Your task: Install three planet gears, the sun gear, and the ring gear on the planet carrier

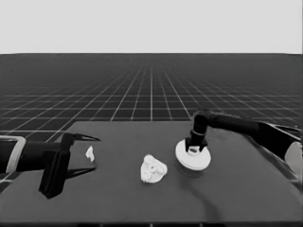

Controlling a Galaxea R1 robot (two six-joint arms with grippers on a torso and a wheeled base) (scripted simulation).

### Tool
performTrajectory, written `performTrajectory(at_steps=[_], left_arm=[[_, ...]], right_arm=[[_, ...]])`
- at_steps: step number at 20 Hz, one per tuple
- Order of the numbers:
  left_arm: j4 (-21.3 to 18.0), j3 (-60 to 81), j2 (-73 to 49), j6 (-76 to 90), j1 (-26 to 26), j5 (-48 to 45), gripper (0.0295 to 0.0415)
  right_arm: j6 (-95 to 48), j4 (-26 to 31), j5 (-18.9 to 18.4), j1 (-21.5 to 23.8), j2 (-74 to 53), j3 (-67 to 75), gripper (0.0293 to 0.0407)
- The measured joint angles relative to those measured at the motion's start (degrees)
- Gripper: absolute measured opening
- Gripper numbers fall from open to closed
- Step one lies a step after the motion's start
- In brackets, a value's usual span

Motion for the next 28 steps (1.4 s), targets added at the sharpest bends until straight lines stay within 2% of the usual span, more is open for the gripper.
performTrajectory(at_steps=[3, 8, 9, 11, 15, 18, 20, 22, 28], left_arm=[[0.0, 0.0, 0.0, 0.0, 0.0, 0.0, 0.0385], [0.0, 0.0, 0.0, 0.0, 0.0, 0.0, 0.0385], [0.0, 0.0, 0.0, 0.0, 0.0, 0.0, 0.0385], [0.0, 0.0, 0.0, 0.0, 0.0, 0.0, 0.0385], [0.0, 0.0, 0.0, 0.0, 0.0, 0.0, 0.0385], [0.0, 0.0, 0.0, 0.0, 0.0, 0.0, 0.0385], [0.0, 0.0, 0.0, 0.0, 0.0, 0.0, 0.0385], [0.0, 0.0, 0.0, 0.0, 0.0, 0.0, 0.0385], [0.0, 0.0, 0.0, 0.0, 0.0, 0.0, 0.0385]], right_arm=[[0.3, 2.4, -1.8, 3.3, -0.3, 0.8, 0.0348], [0.2, 3.0, -2.3, 4.0, -0.3, 0.8, 0.0348], [14.7, 1.1, -2.9, 3.0, 4.0, 7.2, 0.0348], [24.4, -0.3, -3.7, 1.7, 18.2, 6.0, 0.0348], [25.6, -0.8, -4.0, 1.2, 25.7, 0.2, 0.0348], [25.6, -0.8, -4.0, 1.2, 26.5, -0.7, 0.0348], [24.5, -4.3, -3.0, -2.4, 27.0, -2.5, 0.0348], [24.0, -5.5, -2.6, -3.7, 27.3, -3.4, 0.0348], [23.8, -6.0, -2.3, -4.2, 27.4, -3.9, 0.0348]])
